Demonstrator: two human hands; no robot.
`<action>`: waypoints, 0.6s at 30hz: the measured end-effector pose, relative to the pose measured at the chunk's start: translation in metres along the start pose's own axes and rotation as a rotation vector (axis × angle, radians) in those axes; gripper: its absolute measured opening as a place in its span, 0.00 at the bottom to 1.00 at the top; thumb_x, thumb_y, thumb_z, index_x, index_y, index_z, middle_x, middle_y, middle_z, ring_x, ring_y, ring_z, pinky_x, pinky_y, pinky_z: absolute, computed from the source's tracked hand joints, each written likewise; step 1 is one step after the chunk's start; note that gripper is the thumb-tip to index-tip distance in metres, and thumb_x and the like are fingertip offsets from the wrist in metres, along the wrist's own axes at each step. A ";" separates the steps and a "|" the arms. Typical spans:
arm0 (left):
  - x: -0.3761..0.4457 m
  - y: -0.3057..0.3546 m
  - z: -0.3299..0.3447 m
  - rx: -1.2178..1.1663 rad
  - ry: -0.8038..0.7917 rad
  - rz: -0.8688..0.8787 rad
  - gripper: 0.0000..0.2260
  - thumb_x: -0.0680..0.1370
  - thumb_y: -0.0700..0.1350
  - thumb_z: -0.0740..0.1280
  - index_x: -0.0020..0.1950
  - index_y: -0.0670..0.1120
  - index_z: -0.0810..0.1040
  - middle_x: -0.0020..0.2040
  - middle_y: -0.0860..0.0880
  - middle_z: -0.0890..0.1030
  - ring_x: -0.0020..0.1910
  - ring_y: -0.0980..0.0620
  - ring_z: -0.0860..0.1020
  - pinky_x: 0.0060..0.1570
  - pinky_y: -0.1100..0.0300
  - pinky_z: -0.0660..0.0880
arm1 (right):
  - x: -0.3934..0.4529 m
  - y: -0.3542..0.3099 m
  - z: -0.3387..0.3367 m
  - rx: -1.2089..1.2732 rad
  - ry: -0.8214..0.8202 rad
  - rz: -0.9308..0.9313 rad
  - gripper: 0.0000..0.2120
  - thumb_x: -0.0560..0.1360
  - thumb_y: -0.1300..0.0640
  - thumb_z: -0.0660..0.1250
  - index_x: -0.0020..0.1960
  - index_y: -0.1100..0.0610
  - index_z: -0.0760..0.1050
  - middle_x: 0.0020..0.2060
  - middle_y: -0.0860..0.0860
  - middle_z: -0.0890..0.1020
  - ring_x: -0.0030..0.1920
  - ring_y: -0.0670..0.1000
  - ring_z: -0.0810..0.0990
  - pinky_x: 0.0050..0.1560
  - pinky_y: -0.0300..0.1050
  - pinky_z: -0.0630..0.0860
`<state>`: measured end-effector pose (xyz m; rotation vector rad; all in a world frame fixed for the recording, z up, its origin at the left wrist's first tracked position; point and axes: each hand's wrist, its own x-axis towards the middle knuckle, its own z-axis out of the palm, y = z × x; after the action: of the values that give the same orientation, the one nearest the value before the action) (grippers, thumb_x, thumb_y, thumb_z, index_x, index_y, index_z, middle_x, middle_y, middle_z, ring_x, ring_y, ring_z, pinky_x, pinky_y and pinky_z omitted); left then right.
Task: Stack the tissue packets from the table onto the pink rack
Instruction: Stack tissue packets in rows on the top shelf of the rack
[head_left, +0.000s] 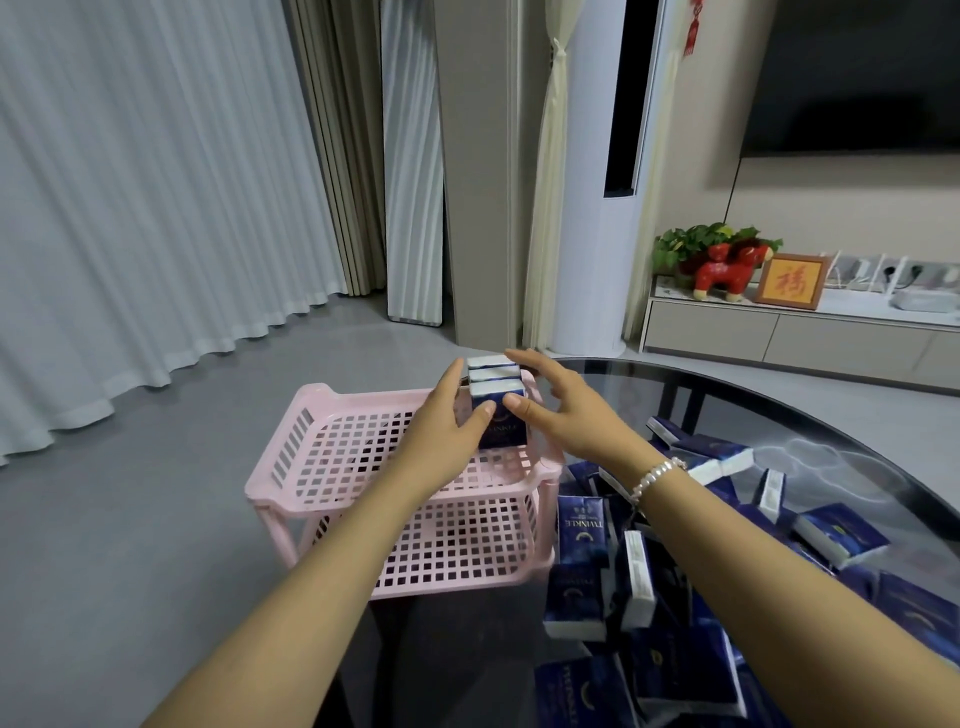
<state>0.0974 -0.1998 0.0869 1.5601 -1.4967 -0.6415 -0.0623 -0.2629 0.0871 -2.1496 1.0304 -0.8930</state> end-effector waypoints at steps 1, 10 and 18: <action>-0.005 0.002 0.001 0.033 0.058 0.035 0.26 0.80 0.48 0.62 0.76 0.52 0.57 0.74 0.53 0.65 0.71 0.56 0.65 0.64 0.61 0.62 | -0.006 -0.002 0.000 0.016 0.038 0.003 0.23 0.75 0.47 0.65 0.69 0.43 0.65 0.67 0.41 0.69 0.70 0.47 0.62 0.70 0.51 0.63; -0.081 0.016 0.026 0.055 0.227 0.213 0.07 0.78 0.44 0.65 0.51 0.55 0.78 0.52 0.58 0.77 0.53 0.59 0.75 0.55 0.65 0.70 | -0.097 -0.015 -0.004 0.035 0.262 -0.021 0.08 0.74 0.54 0.68 0.52 0.44 0.76 0.44 0.33 0.76 0.51 0.40 0.73 0.47 0.30 0.70; -0.141 -0.007 0.067 -0.046 -0.028 -0.092 0.03 0.76 0.44 0.68 0.48 0.51 0.79 0.45 0.58 0.80 0.43 0.62 0.78 0.39 0.78 0.70 | -0.169 0.019 -0.003 -0.373 0.197 0.058 0.09 0.73 0.55 0.69 0.53 0.52 0.80 0.45 0.45 0.79 0.49 0.47 0.71 0.51 0.39 0.67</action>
<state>0.0237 -0.0789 0.0203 1.5977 -1.4272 -0.7483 -0.1528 -0.1350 0.0215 -2.3501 1.4480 -0.9601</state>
